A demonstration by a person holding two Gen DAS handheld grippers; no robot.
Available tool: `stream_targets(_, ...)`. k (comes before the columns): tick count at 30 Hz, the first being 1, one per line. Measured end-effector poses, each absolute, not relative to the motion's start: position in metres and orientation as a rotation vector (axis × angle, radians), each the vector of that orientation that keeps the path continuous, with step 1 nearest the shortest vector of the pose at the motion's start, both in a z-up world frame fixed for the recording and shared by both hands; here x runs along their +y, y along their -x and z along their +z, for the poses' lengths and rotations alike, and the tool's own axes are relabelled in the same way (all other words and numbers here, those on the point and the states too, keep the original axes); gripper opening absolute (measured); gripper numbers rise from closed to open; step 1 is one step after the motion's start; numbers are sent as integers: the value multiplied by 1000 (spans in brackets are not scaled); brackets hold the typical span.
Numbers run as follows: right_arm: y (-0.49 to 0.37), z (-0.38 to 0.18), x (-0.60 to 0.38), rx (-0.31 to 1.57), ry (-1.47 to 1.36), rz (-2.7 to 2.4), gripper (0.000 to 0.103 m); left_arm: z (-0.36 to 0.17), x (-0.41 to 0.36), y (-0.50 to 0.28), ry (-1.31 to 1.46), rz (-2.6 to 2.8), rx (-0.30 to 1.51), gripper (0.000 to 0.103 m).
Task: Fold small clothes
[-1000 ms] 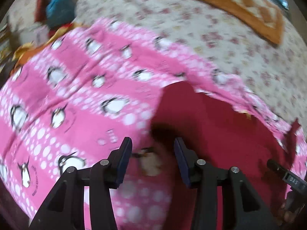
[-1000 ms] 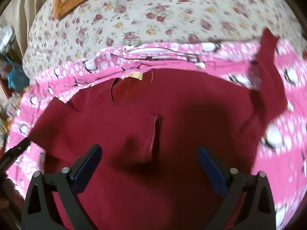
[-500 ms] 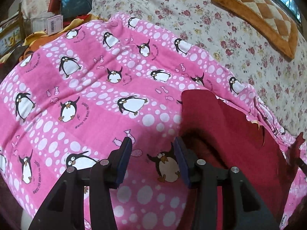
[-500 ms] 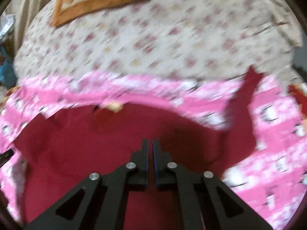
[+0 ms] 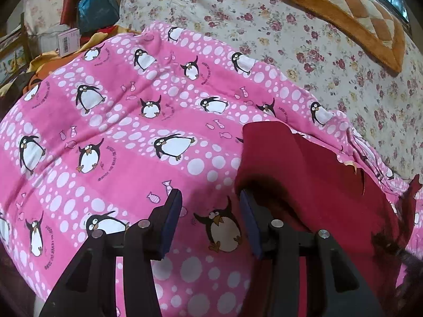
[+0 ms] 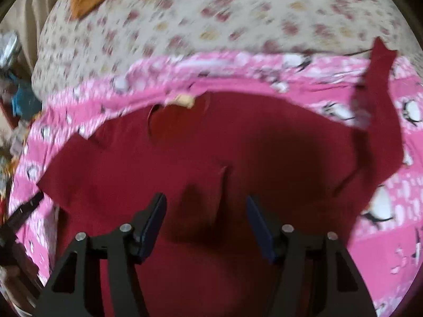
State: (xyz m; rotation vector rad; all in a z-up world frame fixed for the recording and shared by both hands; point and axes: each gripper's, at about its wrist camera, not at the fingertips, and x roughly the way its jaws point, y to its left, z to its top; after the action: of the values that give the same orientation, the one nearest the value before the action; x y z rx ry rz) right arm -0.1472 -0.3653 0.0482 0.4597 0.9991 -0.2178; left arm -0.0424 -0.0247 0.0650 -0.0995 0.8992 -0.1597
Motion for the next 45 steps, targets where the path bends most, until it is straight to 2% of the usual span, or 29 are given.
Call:
stream_targets(1, 143, 45, -358, 1012, -417, -228, 25, 64, -24, 42, 102, -156, 903, 25)
stream_targets(2, 144, 45, -357, 1008, -389, -245, 21, 64, -23, 42, 102, -152, 906, 25)
stream_targets(3, 146, 48, -357, 993, -370, -250, 11, 63, -23, 41, 102, -149, 909, 25)
stream_targets(11, 179, 93, -416, 848, -370, -445, 10, 62, -31, 44, 76, -179, 922, 25)
stream_targets(21, 179, 89, -430, 851, -403, -445, 10, 57, -53, 48, 55, -286, 951, 25)
stream_targets(25, 180, 82, -435, 870, -417, -443, 10, 71, -42, 49, 209, -376, 898, 25)
stream_targets(30, 181, 72, -437, 890, -435, -440, 10, 82, -56, 45, 199, -404, 835, 25)
stream_targets(34, 181, 70, -438, 895, -426, -445, 10, 52, -80, 24, 38, -294, 966, 25)
stream_targets(36, 181, 70, -441, 896, -404, -458, 10, 33, -78, 16, 40, -264, 1053, 28)
stream_targets(39, 182, 63, -444, 915, -312, -557, 8, 33, -67, 13, 120, -267, 1056, 32)
stream_targets(42, 189, 44, -456, 968, -419, -515, 7, 33, -65, 16, 137, -267, 1054, 32)
stream_targets(45, 204, 53, -462, 904, -498, -479, 9, 42, -68, 21, 148, -284, 1014, 32)
